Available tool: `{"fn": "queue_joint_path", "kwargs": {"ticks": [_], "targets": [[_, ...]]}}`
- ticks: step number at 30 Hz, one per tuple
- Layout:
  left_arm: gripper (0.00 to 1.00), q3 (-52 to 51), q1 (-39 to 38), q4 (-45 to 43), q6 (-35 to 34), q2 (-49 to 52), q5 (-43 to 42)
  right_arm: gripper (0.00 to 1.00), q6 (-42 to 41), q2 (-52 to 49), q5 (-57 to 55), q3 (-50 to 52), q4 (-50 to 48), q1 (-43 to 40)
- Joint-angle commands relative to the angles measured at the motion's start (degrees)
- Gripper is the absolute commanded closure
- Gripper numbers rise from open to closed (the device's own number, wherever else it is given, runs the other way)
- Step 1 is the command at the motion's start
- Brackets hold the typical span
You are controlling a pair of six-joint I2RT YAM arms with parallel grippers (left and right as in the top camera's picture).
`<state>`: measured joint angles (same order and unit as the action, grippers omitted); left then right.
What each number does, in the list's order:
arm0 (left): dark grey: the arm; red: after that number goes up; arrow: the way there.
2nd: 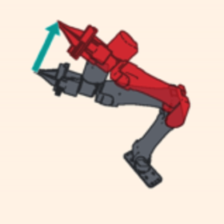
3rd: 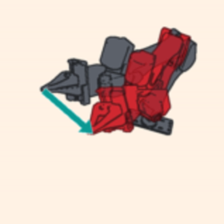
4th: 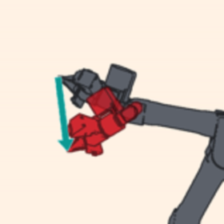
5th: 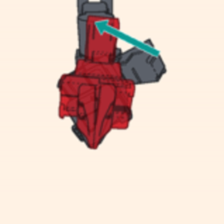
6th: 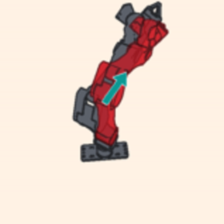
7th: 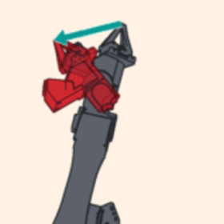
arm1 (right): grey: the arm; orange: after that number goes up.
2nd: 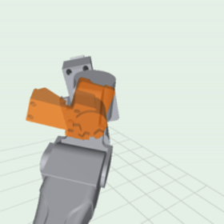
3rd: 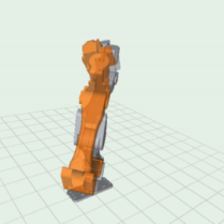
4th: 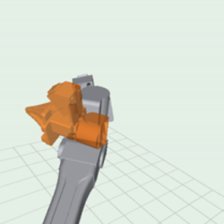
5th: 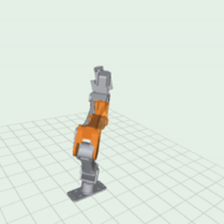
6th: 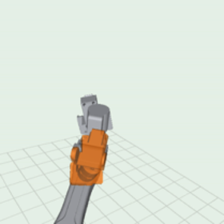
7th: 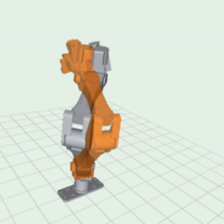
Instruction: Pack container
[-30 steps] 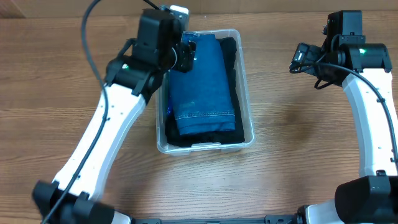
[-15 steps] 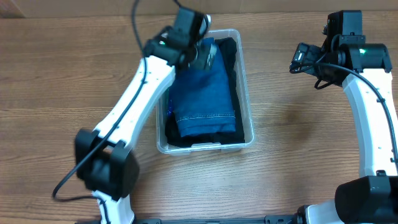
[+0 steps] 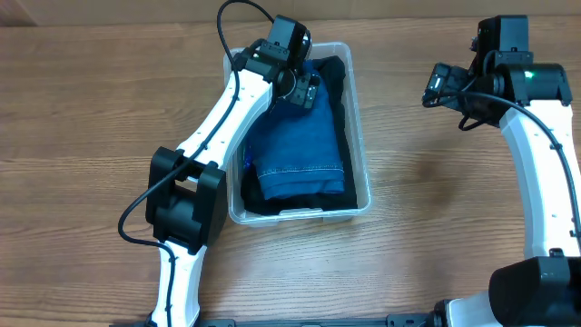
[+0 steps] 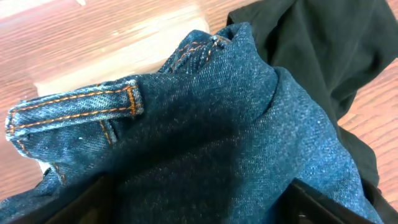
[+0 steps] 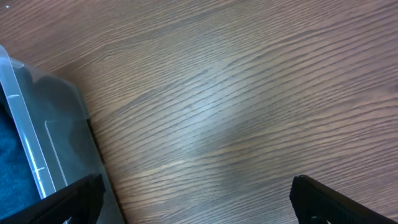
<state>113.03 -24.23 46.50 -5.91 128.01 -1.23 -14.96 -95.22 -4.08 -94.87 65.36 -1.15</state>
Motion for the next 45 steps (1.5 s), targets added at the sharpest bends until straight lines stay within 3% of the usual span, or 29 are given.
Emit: {"fn": "queue_joint_path", "kwargs": {"ticks": [1, 4, 7, 9, 16, 24, 27, 30, 34, 38, 45], "targets": [[0.12, 2.6, -0.6, 3.5, 0.1, -1.6, -2.2, 0.0, 0.2, 0.7, 0.4, 0.0, -0.3, -0.1], [0.0, 8.5, -0.3, 6.6, 0.1, -14.1, 5.5, 0.0, 3.7, 0.7, 0.4, 0.0, -0.4, -0.1], [0.0, 8.6, 1.9, 10.2, -0.4, -22.9, 9.9, 0.0, 8.5, 0.7, 0.4, 0.0, -2.5, 0.0], [0.0, 8.6, 6.2, 15.9, -4.3, -26.0, 13.8, 0.0, 13.5, 0.7, 5.8, 0.0, -5.7, 1.4], [0.0, 8.5, 21.6, 24.3, -8.4, -23.1, 11.3, 0.0, 15.9, 0.7, 10.0, 0.0, -20.5, 7.3], [0.0, 7.5, 25.7, 34.4, -7.4, -26.1, 11.7, 0.0, 15.0, 5.0, 12.0, 0.0, -10.0, 6.6], [0.0, 1.0, 25.7, 33.0, -7.0, -33.4, 11.7, 0.0, 15.0, 11.6, 12.7, 1.6, -9.2, 6.6], [0.0, -14.3, 25.7, 27.3, -6.6, -46.9, 11.1, 0.0, 15.0, 20.2, 12.7, 7.2, -10.2, 6.6], [0.0, -37.0, 25.7, 16.3, -4.6, -69.3, 8.0, 0.0, 15.0, 36.0, 12.7, 23.9, -17.0, 6.6], [0.0, -54.7, 25.7, 11.5, -8.5, -94.1, 8.6, 0.0, 15.0, 55.1, 12.7, 41.0, -17.7, 6.6], [0.0, -56.0, 25.7, 22.2, -8.5, -98.5, 8.7, 0.0, 15.0, 57.7, 12.7, 42.2, -3.7, 6.6]]}}
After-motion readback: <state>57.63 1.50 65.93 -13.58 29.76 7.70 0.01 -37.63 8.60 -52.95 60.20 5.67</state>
